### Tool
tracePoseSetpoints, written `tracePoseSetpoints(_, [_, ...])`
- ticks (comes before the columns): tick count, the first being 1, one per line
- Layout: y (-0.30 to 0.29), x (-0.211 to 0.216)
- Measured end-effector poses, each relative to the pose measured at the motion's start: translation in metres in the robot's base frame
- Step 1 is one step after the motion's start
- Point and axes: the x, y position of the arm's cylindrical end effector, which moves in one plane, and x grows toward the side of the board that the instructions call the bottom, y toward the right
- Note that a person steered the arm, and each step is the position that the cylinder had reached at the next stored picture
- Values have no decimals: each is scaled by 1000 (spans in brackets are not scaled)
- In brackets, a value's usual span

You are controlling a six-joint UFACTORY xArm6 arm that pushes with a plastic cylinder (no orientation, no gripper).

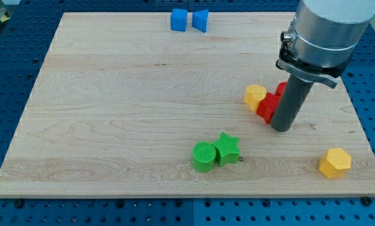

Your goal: Move the red star towards the bottom left corner of the board

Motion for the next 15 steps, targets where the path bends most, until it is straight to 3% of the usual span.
tracePoseSetpoints(2, [57, 4])
tracePoseSetpoints(4, [57, -28])
tracePoseSetpoints(7, [-15, -32])
tracePoseSetpoints(9, [-101, -37])
tracePoseSetpoints(11, [-151, -78])
tracePoseSetpoints(14, [-261, -75])
tracePoseSetpoints(15, [-265, -61])
